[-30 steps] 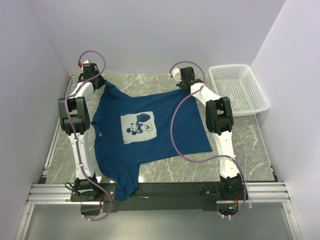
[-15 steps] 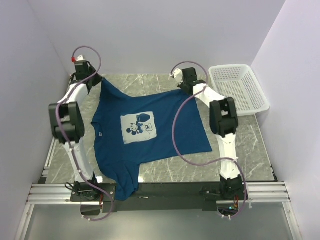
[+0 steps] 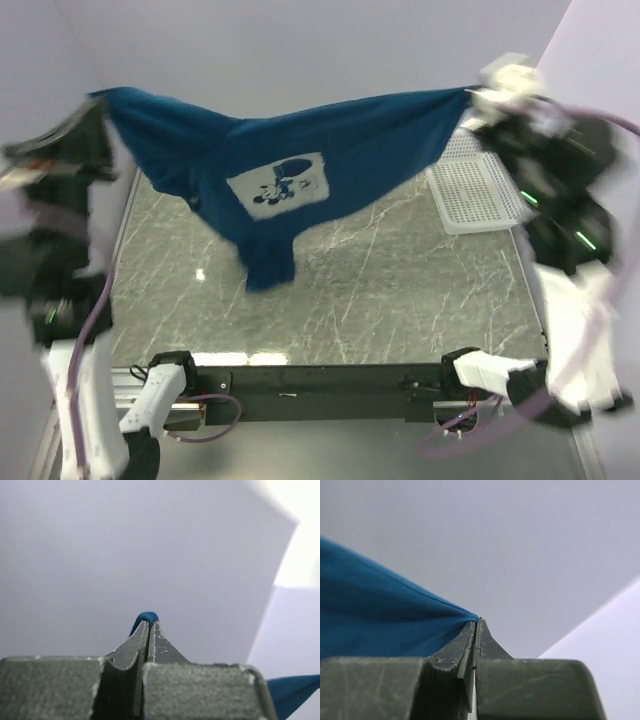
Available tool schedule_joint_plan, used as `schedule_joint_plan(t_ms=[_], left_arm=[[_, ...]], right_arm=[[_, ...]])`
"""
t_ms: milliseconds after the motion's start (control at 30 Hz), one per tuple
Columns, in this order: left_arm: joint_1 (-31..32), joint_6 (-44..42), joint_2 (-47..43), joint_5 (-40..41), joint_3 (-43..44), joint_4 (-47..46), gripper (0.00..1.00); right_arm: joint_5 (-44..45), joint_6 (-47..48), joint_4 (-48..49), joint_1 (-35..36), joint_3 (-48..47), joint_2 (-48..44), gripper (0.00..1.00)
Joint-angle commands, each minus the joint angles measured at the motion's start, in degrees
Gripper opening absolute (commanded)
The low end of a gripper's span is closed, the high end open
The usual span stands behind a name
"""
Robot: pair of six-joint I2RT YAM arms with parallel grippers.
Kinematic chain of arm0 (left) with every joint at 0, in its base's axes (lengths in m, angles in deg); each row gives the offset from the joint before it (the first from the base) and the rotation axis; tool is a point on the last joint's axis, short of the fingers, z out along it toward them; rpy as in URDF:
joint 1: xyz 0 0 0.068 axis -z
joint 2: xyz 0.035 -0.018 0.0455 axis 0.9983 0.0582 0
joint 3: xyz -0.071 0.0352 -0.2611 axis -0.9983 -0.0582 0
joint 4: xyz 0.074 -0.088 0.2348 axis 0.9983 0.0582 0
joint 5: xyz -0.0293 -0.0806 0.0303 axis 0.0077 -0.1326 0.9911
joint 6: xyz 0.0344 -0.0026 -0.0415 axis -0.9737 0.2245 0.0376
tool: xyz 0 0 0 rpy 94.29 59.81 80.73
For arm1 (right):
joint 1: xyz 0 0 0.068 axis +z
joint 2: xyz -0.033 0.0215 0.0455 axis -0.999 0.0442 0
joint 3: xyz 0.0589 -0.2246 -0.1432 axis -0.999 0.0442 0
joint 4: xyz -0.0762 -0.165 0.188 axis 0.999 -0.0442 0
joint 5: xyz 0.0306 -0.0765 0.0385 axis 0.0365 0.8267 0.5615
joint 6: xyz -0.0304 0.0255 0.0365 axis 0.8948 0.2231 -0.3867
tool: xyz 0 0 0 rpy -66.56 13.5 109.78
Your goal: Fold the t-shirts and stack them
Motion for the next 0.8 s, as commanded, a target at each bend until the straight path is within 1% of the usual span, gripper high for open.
schedule_joint_plan(t_ms=[0,33,133,233,367,400,467,500,533,567,600,633,667,700,733,767], left_arm=[[-0.09,2.63,-3.35,1.95,7.49,1.61,0.01],[0.0,3.07,-3.71,2.4,12.13,3.35,0.01],[1.41,4.21,-4.59,4.68,17.86,4.07,0.01],[1.85,4.74,-4.68,5.74,21.3,4.08,0.01],[2.29,5.36,-4.15,4.95,21.5,3.9,0.01],[2.29,5.44,-4.15,4.78,20.71,3.81,0.01],[2.29,5.36,-4.15,4.69,16.5,3.46,0.01],[2.29,5.1,-4.33,4.86,14.48,2.68,0.01],[2.29,4.14,-4.42,5.04,9.94,2.23,0.01],[2.2,3.6,-4.5,5.04,7.37,1.71,0.01],[2.29,3.25,-4.42,4.87,4.73,0.05,0.01],[2.2,2.81,-3.89,4.6,-0.69,-0.92,0.01],[2.29,2.63,-3.45,3.64,-3.53,-2.07,0.01],[2.29,2.37,-2.58,2.85,-6.52,-3.56,0.01],[2.29,2.19,-1.61,2.58,-12.03,-5.92,0.01],[2.29,1.93,1.27,2.49,-14.69,-7.51,0.01]], right_arm=[[-2.35,-2.66,-9.39,-0.54,-8.78,-5.54,0.0],[-4.61,-3.01,-8.17,-2.8,-9.16,-7.12,0.0],[-6.65,-3.28,-8.51,-6.42,-11.88,-11.43,0.0],[-6.13,-2.31,-8.15,-7.22,-11.19,-14.69,0.0],[-5.42,-1.08,-8.25,-7.22,-7.86,-16.71,0.0],[-5.51,-0.82,-7.98,-7.13,-4.97,-16.98,0.0],[-5.86,-0.46,-6.67,-7.22,-1.27,-17.76,0.0],[-6.82,-0.64,-5.88,-7.22,3.18,-17.94,0.0],[-7.26,-0.55,-4.48,-7.13,5.58,-18.12,0.0],[-7.88,-0.55,-3.6,-7.31,8.04,-18.38,0.0],[-9.36,-0.64,-2.63,-7.13,13.63,-18.56,0.0],[-10.16,-0.64,-0.27,-7.13,16.65,-18.65,0.0],[-10.86,-0.72,1.23,-7.22,19.81,-18.65,0.0],[-12.78,-0.29,2.46,-7.22,25.84,-18.21,0.0],[-13.33,0.41,4.39,-7.22,28.34,-17.43,0.0],[-13.77,0.5,6.06,-7.22,30.98,-15.16,0.0]])
